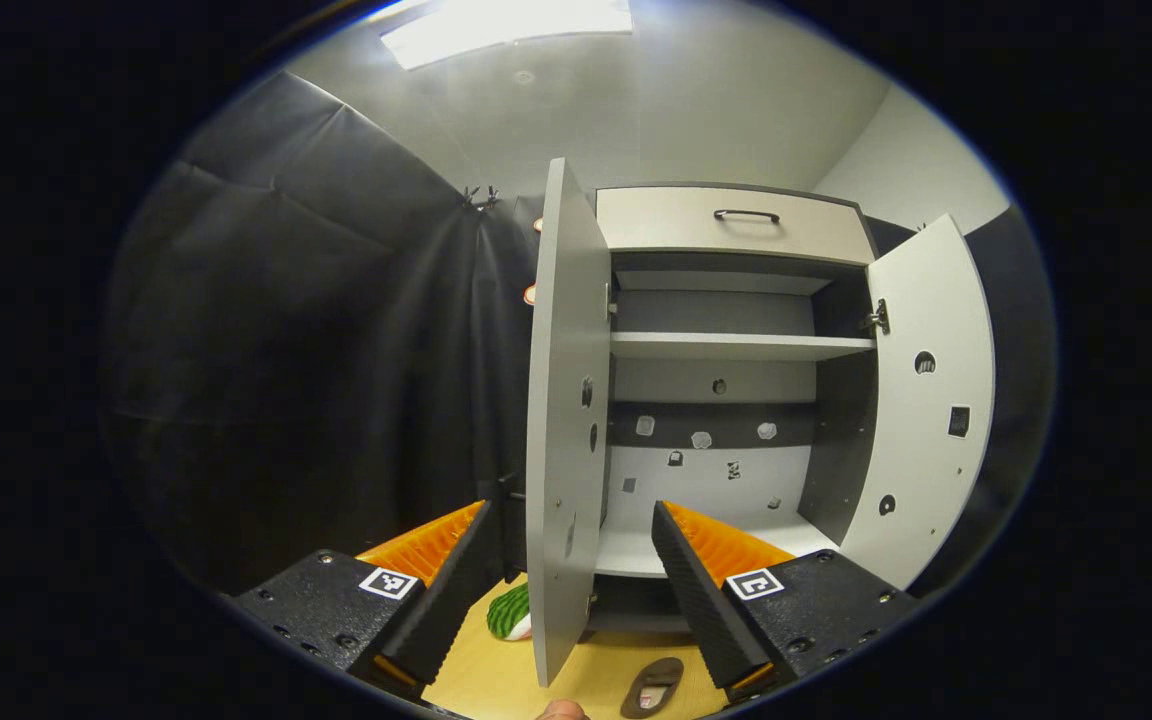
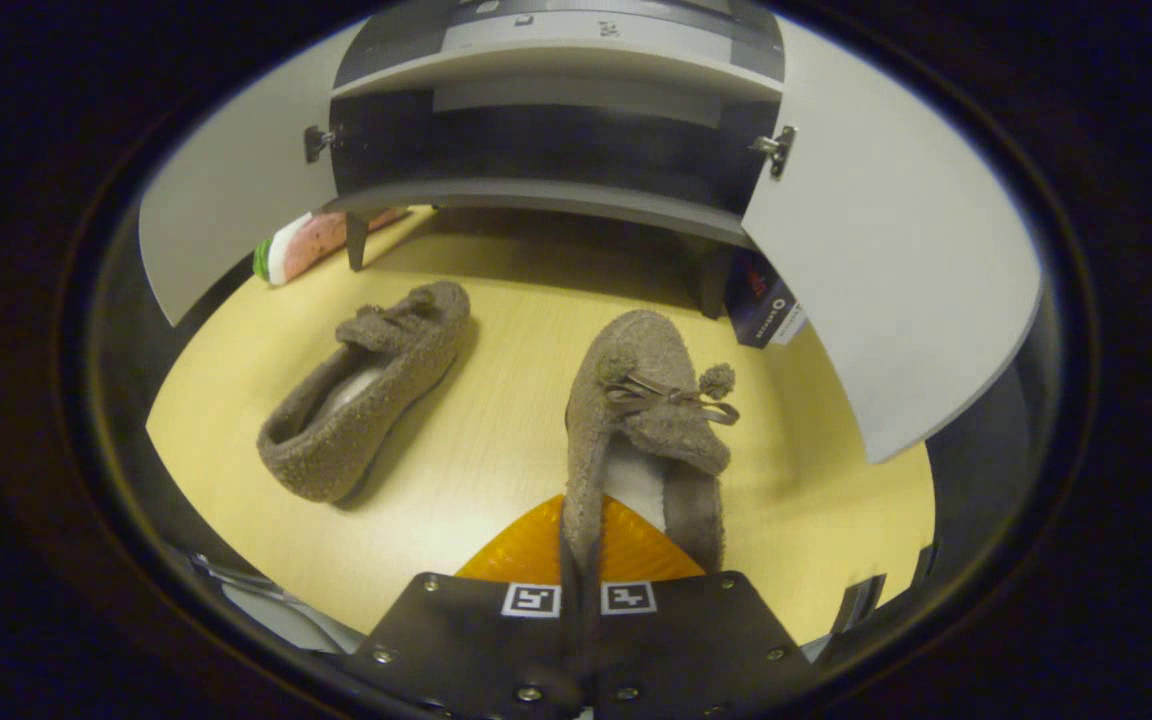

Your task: Grab one shoe with the right hand and put it into the shoe cabinet, grab the other shoe with the left hand and put it into the shoe cabinet; then close the right door with the right hand and the left door with the left hand.

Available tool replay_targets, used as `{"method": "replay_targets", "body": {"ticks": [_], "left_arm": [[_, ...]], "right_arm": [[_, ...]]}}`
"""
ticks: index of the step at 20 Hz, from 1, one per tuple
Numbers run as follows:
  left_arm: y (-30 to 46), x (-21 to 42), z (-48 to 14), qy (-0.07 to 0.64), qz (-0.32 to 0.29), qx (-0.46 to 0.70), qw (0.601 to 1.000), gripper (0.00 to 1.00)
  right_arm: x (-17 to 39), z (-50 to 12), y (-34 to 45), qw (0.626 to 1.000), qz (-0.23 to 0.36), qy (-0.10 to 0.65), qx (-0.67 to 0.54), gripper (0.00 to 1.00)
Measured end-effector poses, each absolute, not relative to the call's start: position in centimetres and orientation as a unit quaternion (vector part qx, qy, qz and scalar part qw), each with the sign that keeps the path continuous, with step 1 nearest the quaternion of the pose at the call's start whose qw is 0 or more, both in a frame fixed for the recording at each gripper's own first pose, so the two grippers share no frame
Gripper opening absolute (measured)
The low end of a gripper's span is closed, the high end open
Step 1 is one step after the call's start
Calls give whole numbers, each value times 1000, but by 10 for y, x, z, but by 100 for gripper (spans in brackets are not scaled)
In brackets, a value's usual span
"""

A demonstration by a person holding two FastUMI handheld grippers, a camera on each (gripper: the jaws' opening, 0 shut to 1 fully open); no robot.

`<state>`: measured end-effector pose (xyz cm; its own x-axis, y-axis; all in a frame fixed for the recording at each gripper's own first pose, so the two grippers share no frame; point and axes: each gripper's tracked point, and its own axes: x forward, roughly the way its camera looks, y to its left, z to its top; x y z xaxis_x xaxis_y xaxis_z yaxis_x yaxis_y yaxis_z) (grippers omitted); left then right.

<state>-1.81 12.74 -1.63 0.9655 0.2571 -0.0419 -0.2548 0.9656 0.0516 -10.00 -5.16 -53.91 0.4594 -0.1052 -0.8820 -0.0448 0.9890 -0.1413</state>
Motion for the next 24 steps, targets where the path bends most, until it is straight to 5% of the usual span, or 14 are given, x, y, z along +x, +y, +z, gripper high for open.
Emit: {"method": "replay_targets", "body": {"ticks": [15, 24], "left_arm": [[105, -12, -24, 30, 96, 18, 995, 93], [127, -11, -31, 35, 119, 19, 992, 96]], "right_arm": [[33, -303, -41, 956, -17, 294, -8, 0], [160, -241, -15, 975, 19, 216, -39, 0]]}}
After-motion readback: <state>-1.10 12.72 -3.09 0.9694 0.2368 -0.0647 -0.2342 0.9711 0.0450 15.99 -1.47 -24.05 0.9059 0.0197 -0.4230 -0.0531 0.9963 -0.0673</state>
